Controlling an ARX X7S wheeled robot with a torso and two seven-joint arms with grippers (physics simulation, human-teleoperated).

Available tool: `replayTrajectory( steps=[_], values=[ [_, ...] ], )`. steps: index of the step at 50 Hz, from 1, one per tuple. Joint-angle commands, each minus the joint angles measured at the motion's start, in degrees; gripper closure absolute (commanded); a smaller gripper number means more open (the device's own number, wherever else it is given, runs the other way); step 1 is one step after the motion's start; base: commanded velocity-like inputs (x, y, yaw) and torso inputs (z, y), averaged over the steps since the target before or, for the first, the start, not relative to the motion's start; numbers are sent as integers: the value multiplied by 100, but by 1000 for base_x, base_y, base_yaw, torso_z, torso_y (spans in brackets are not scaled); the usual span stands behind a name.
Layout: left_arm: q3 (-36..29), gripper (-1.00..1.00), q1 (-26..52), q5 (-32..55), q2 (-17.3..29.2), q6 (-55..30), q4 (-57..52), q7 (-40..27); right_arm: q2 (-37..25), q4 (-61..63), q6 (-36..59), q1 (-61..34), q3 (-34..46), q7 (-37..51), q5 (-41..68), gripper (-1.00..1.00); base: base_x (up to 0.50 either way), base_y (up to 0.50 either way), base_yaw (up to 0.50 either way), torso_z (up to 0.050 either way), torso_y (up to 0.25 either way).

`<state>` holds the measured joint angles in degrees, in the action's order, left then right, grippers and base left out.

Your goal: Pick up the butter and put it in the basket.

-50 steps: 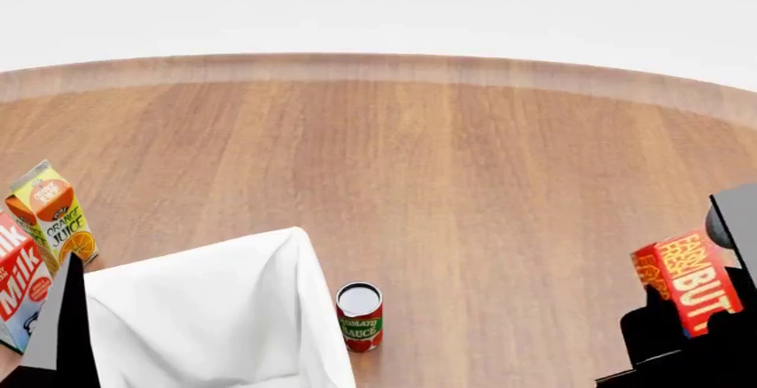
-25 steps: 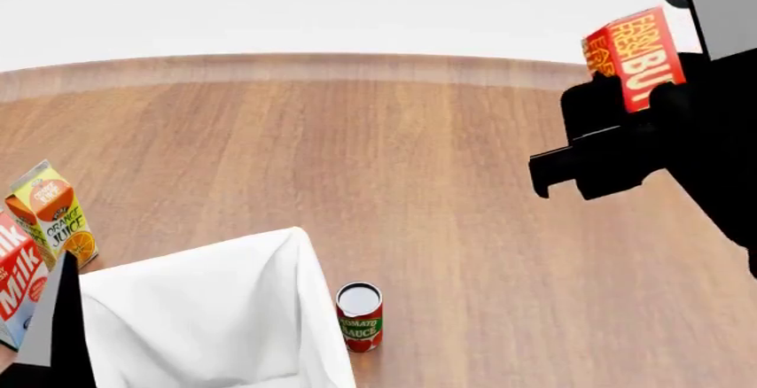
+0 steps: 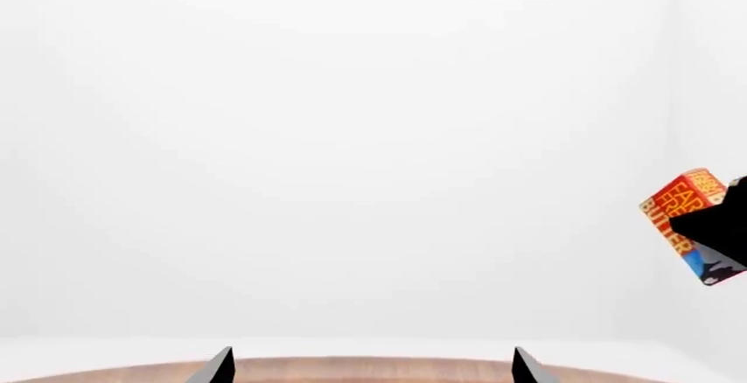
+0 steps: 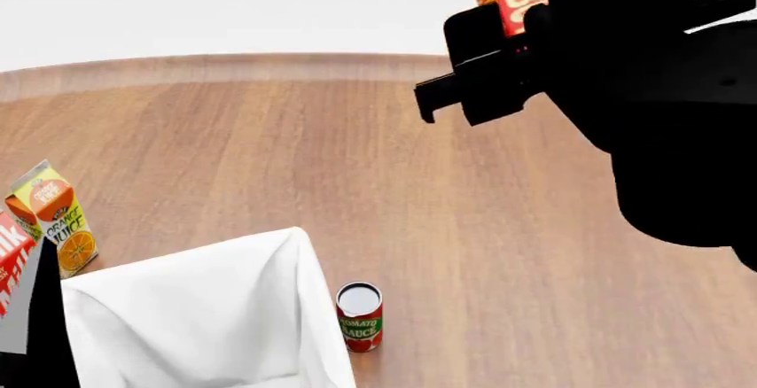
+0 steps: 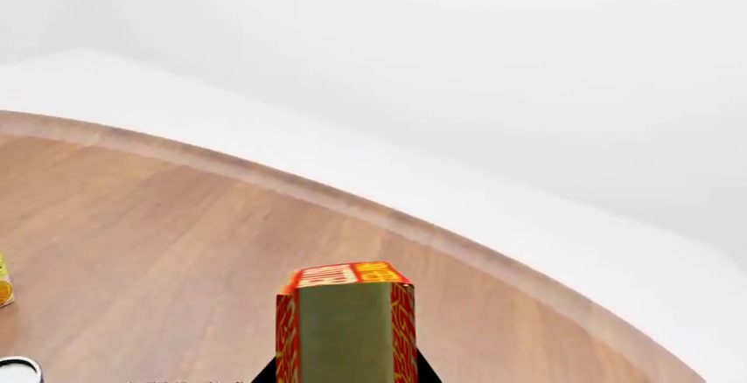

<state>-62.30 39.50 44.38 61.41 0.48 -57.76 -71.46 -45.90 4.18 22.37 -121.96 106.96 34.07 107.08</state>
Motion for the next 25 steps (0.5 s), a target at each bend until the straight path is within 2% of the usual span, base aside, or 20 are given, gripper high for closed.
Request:
replayTrajectory(
  steps=[1, 8, 13, 25],
  values=[
    [58, -100, 124, 170, 122, 44, -86, -39, 561, -422, 5, 52, -278, -23, -77, 100, 0, 0, 0, 0, 0],
    [59, -100, 119, 189, 177, 138, -70, -25, 1005, -642, 121, 168, -327, -276, 110, 100, 0, 0, 0, 0, 1],
    [82, -100, 113, 195, 282, 251, -88, -31, 1386, -975, 596, 238, -242, -5, 837, 100, 0, 1, 0, 0, 0],
    [38, -100, 179, 208, 336, 314, -125, -65, 1934, -1343, 626, 401, -318, -163, 937, 100, 0, 0, 0, 1, 2]
  ],
)
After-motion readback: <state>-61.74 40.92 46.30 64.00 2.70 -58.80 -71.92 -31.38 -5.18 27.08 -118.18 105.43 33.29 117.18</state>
